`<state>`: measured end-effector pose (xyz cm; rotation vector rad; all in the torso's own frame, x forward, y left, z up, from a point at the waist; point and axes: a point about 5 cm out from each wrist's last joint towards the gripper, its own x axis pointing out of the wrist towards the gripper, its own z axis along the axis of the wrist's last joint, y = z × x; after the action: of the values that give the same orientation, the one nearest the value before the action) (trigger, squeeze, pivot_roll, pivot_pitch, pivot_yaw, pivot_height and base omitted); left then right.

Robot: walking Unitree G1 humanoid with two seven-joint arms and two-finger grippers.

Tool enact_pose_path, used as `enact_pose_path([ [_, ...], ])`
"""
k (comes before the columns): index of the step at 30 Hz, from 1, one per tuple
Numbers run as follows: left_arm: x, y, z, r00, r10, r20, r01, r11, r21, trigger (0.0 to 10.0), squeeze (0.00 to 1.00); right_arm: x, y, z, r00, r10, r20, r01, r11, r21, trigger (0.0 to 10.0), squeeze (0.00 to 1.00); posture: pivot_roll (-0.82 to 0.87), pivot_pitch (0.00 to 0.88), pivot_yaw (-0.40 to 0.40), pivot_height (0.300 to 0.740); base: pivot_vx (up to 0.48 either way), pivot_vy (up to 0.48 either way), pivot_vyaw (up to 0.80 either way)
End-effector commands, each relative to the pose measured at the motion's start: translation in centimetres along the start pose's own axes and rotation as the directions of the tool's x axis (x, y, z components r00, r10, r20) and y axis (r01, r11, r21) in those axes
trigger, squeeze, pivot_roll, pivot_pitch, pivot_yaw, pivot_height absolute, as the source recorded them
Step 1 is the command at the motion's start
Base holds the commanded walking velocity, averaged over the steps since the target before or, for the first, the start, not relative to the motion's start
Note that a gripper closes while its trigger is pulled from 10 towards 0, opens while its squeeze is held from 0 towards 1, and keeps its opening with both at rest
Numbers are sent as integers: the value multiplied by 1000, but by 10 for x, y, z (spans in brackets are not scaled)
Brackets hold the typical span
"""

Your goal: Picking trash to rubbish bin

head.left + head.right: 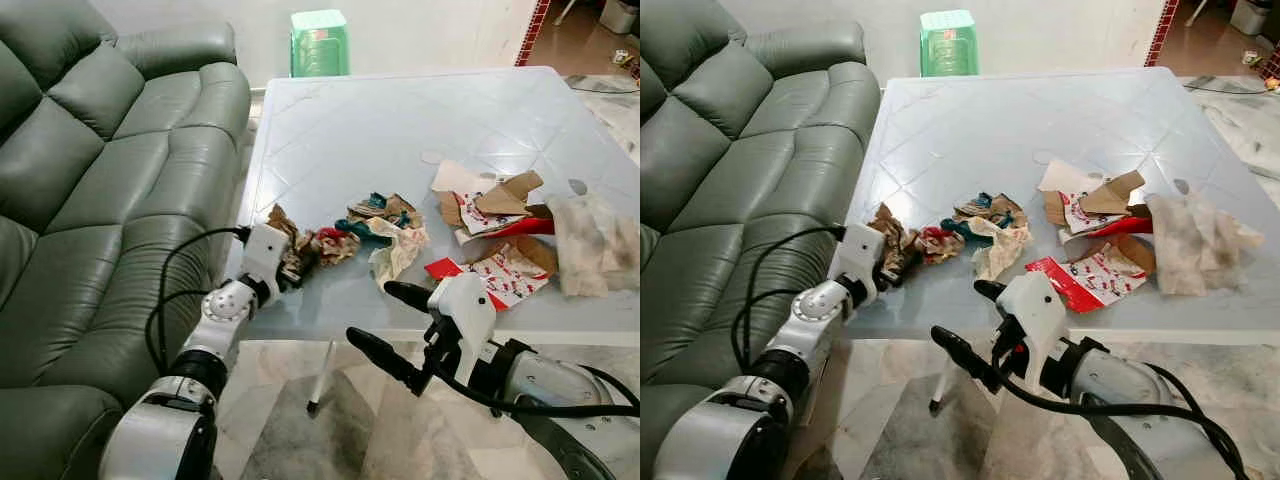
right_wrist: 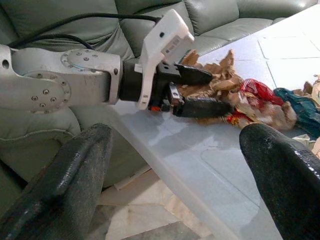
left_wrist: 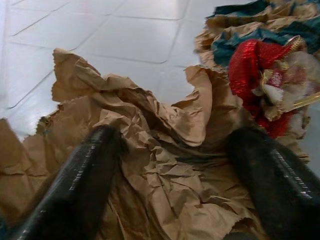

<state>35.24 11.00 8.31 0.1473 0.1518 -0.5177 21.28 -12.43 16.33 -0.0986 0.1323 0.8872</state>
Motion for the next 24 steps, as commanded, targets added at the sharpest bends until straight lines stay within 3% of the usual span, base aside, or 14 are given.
enact_pose_path([
  [1,-1,-5,-8,999,-32,-43,32,999,14,0,0,0,3,5,1000,21,11,-21,1000,-12,10000,0,-261,102,43,740,0,0,0],
  [13,-3,-2,-9,1000,-18,-20,18,1000,16,0,0,5,4,8,999,39,36,-39,999,4,10000,0,-251,92,47,740,0,0,0],
  [19,-3,9,11,991,66,119,-71,997,43,0,0,10,14,12,989,123,83,-129,989,75,10000,0,-233,83,50,740,0,0,0],
  [24,-5,12,21,972,115,203,-134,988,82,0,0,12,13,14,989,110,94,-115,992,54,10000,0,-221,78,51,740,0,0,0],
])
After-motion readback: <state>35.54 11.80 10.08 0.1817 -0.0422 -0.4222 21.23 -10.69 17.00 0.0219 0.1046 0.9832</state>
